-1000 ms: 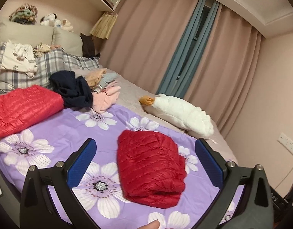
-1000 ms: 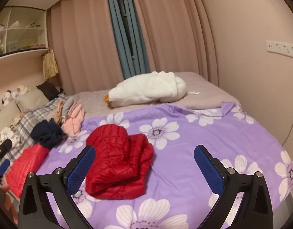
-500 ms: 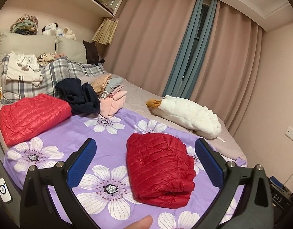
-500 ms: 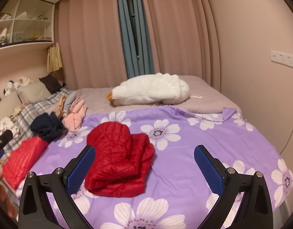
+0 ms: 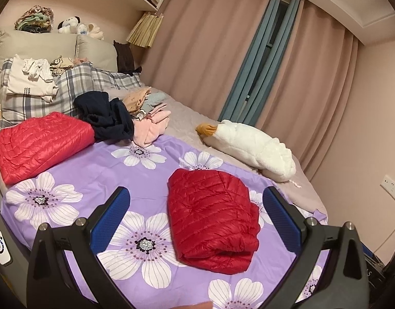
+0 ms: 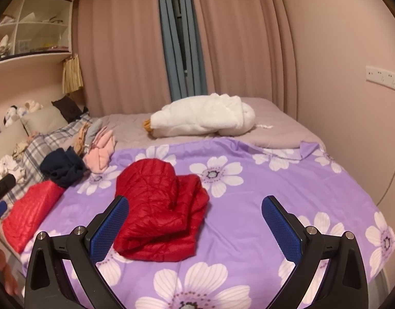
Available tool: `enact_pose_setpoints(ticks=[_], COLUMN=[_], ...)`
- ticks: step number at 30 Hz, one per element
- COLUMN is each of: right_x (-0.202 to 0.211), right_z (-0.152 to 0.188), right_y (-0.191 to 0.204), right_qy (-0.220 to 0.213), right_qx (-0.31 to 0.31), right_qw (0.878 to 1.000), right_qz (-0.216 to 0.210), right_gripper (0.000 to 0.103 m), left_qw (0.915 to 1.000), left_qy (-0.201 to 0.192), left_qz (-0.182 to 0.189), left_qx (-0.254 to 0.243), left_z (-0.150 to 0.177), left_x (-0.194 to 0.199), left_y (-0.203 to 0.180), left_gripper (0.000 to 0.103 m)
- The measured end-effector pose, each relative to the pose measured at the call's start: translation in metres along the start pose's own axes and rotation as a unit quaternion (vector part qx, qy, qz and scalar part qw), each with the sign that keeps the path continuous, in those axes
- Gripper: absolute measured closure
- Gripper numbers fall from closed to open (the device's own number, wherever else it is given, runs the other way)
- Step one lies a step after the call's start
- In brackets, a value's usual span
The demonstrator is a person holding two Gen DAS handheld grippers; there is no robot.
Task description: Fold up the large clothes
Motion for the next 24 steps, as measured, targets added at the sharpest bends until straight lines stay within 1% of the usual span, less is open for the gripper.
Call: enact_pose_setpoints(ticks=[3, 6, 9, 13, 24], right_x=[0.0001, -0.0028, -0.0059, -0.0057, -0.0028], right_z=[0.0015, 0.0044, 0.0049, 0.0045, 0.0018], right_y=[0.0034, 0.0035, -0.0001, -0.0047, -0.0040], right_qy=[-0.003, 0.006, 0.011, 0.014, 0.007], right_qx=[0.018, 0.032, 0.019, 0.001, 0.012], right_qw=[1.000, 0.999, 1.000, 1.000, 1.000], right_qz=[0.007, 0.019, 0.019, 0.016, 0.019], right_gripper=[0.001, 0.001, 0.001, 0.001, 0.001], left_qw=[1.0000, 0.9999, 1.0000, 0.9999, 0.9996], left_qy=[-0.003, 0.005, 0.007, 0.003, -0.005], left_qz=[-0.002, 0.003, 0.004, -0.010, -0.025], left_qx=[-0.006, -0.009, 0.000, -0.010, -0.016], left_z=[0.0007, 0.0016, 0.0028, 0.0030, 0.0037], left_x=[-0.0013, -0.0028, -0.0018, -0.0017, -0.0010], left_y=[0.0004, 0.0018, 0.0039, 0.0043, 0.0069], left_gripper=[0.000, 0.000, 0.000, 0.000, 0.000])
Point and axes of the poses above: each gripper's, at about its wrist camera, not at the fingertips, and x roughly against the way its jaws point, y to its left, z to its underside, the point moved 5 cm from there along -x, roughly the way its jaws point, and after that the axes turned 11 degrees about -y, right-handed, at the moved point
